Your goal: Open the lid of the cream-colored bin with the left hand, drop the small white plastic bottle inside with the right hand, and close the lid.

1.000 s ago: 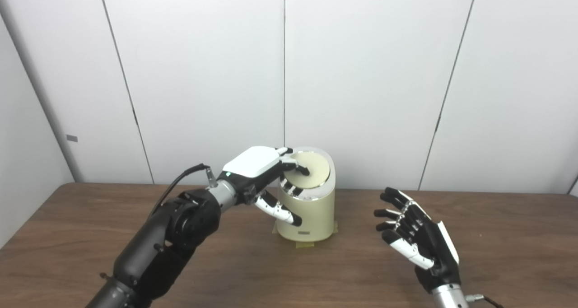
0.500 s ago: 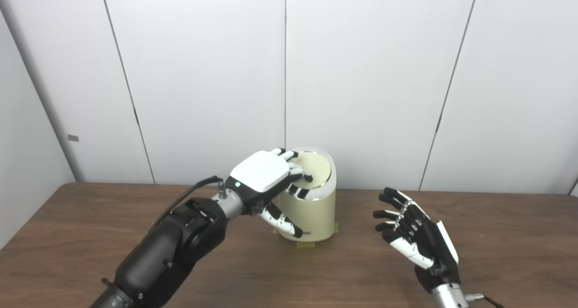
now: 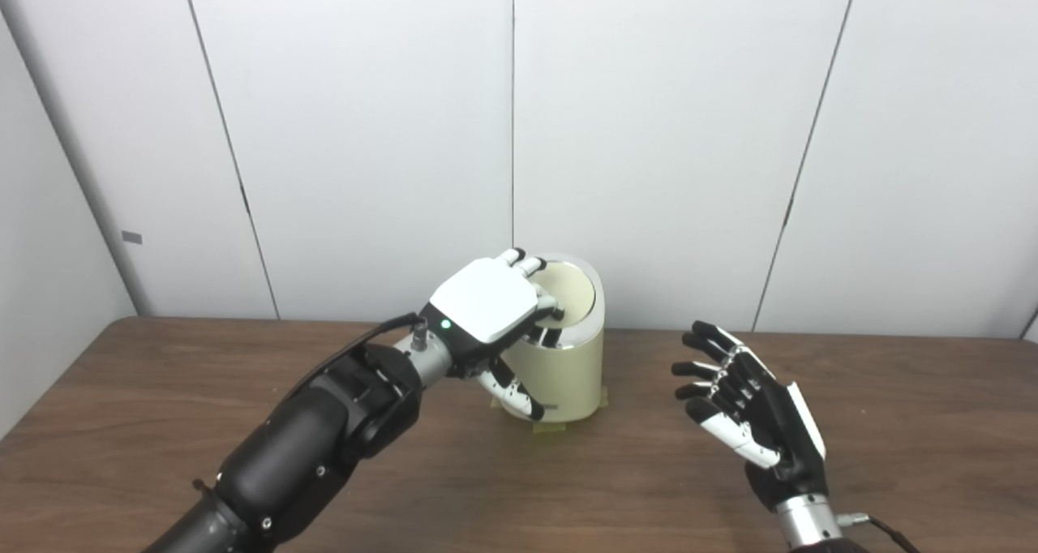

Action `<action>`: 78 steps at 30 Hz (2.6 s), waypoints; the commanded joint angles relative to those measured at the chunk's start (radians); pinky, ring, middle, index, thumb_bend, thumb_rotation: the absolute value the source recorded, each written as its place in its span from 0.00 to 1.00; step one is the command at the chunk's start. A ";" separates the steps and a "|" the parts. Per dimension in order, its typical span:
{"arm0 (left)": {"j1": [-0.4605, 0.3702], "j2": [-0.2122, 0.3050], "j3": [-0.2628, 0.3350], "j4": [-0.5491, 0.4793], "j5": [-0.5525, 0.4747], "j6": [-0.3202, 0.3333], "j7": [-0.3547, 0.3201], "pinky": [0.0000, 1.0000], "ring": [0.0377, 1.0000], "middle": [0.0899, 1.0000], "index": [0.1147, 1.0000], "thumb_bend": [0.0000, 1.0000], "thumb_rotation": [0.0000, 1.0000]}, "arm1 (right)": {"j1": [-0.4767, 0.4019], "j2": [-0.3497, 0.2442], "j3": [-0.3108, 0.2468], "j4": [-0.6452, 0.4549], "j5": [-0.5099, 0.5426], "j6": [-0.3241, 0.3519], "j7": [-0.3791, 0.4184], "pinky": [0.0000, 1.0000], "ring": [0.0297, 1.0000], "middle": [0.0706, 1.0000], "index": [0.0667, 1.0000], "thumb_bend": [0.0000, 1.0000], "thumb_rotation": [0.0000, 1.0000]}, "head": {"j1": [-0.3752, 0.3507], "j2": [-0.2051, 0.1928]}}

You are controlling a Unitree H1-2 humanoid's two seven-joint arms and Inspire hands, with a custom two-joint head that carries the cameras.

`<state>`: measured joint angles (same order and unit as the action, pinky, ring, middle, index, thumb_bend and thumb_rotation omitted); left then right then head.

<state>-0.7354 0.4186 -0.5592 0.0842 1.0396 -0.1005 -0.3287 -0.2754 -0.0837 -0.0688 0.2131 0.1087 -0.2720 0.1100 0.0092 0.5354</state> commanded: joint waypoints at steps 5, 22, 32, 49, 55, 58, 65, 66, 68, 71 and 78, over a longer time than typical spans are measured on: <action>0.042 0.001 -0.049 0.022 -0.054 -0.049 -0.102 1.00 0.99 0.78 0.75 0.97 0.41 | -0.034 0.000 -0.005 -0.044 0.011 0.003 -0.007 0.55 0.66 0.79 0.79 0.87 0.45 | 0.002 0.003; 0.049 0.007 0.008 -0.031 -0.132 -0.016 -0.082 1.00 0.97 0.80 0.79 0.90 0.39 | -0.035 -0.001 -0.007 -0.040 -0.009 -0.001 -0.015 0.55 0.67 0.79 0.79 0.86 0.45 | 0.001 0.007; 0.163 -0.088 0.316 -0.108 -0.254 0.021 0.235 1.00 0.99 0.94 0.94 0.73 0.34 | -0.039 -0.005 -0.011 -0.025 0.005 -0.005 -0.009 0.55 0.66 0.79 0.79 0.86 0.44 | 0.006 0.007; 0.498 -0.299 0.605 -0.170 -0.876 0.064 0.299 0.66 0.75 0.79 0.85 0.71 0.23 | -0.030 -0.012 -0.015 -0.023 0.000 -0.008 -0.013 0.54 0.66 0.79 0.79 0.89 0.44 | 0.010 0.008; 0.537 -0.314 0.633 -0.144 -1.029 0.059 0.269 0.51 0.61 0.67 0.76 0.69 0.23 | -0.019 -0.008 -0.019 -0.034 -0.011 -0.012 -0.022 0.53 0.66 0.79 0.78 0.89 0.44 | 0.013 0.010; 0.536 -0.312 0.642 -0.140 -1.109 0.072 0.241 0.50 0.61 0.66 0.72 0.69 0.24 | -0.020 -0.002 -0.024 -0.020 -0.003 -0.027 -0.025 0.53 0.66 0.79 0.78 0.87 0.41 | 0.010 0.009; 0.526 -0.309 0.647 -0.145 -1.160 0.082 0.231 0.50 0.62 0.66 0.70 0.70 0.21 | -0.017 0.010 -0.029 -0.023 -0.013 -0.016 -0.055 0.54 0.69 0.79 0.79 0.84 0.35 | 0.008 0.008; 0.526 -0.308 0.647 -0.147 -1.160 0.084 0.232 0.51 0.62 0.66 0.70 0.70 0.21 | -0.017 0.010 -0.029 -0.021 -0.015 -0.018 -0.058 0.55 0.69 0.79 0.79 0.84 0.35 | 0.008 0.008; 0.526 -0.308 0.647 -0.151 -1.161 0.088 0.231 0.51 0.62 0.66 0.70 0.70 0.21 | -0.017 0.007 -0.025 -0.015 -0.023 -0.021 -0.062 0.55 0.69 0.79 0.80 0.84 0.36 | 0.008 0.008; 0.526 -0.308 0.645 -0.156 -1.159 0.090 0.233 0.52 0.63 0.66 0.71 0.70 0.21 | -0.013 0.008 -0.021 -0.028 -0.031 -0.011 -0.067 0.56 0.69 0.80 0.80 0.85 0.36 | 0.008 0.008; 0.527 -0.304 0.643 -0.166 -1.153 0.095 0.232 0.52 0.64 0.67 0.71 0.69 0.20 | -0.008 0.004 -0.013 -0.043 -0.033 -0.002 -0.067 0.56 0.69 0.80 0.80 0.86 0.36 | 0.004 0.008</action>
<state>-0.1692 0.1063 0.0848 -0.0466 -0.1067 0.0138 -0.0940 -0.2536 -0.0734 -0.0793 0.2019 0.0729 -0.2466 0.0430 0.0123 0.5415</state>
